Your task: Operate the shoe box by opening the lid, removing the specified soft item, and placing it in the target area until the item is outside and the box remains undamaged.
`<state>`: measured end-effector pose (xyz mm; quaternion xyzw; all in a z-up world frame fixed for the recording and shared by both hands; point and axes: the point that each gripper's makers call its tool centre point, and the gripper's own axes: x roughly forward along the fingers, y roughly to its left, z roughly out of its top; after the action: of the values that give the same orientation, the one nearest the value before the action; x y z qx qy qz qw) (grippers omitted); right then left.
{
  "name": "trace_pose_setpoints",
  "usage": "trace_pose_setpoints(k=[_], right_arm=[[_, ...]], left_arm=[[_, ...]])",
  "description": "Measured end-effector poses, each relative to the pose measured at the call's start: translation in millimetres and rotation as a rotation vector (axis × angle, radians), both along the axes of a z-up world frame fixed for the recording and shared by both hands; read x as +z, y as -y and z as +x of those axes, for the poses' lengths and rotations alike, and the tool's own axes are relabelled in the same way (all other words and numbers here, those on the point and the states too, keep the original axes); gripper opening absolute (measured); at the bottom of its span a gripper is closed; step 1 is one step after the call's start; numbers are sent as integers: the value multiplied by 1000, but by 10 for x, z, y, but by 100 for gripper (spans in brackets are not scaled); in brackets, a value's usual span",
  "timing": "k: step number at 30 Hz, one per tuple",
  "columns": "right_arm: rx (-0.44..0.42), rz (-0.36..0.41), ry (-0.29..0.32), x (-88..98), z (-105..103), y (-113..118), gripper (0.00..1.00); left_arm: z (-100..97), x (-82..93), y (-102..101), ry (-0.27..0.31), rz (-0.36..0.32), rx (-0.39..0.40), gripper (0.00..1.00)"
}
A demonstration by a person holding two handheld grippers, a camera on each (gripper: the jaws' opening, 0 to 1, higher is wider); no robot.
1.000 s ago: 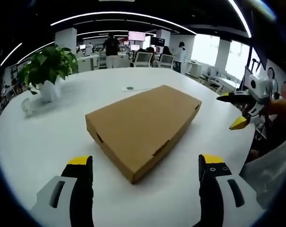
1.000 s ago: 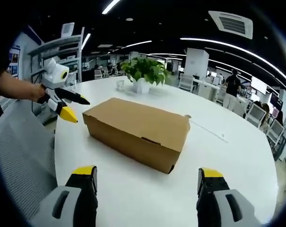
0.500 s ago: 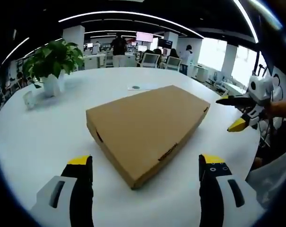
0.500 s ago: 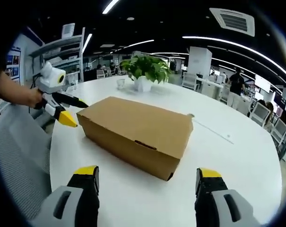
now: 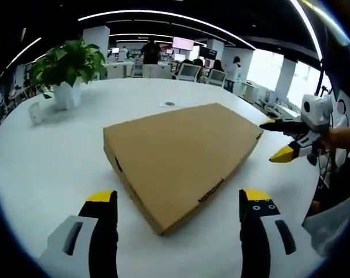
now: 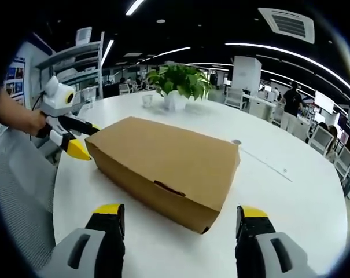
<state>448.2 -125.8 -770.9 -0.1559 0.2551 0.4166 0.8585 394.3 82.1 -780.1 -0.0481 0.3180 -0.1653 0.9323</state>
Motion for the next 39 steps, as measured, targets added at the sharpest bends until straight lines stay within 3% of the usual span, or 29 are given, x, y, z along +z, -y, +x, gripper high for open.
trace_pose_setpoints(k=[9,20,39], right_arm=[[56,-41,9,-13,134,-127,74],[33,-12,-20,-57,287,-209,70],[4,-16,-33,-90,202,-275,71]], left_arm=[[88,-53,88,-10,-3,3,86],[136,-87,39,-13,33,33,82],[137,-80,-3,-11,40,15,81]])
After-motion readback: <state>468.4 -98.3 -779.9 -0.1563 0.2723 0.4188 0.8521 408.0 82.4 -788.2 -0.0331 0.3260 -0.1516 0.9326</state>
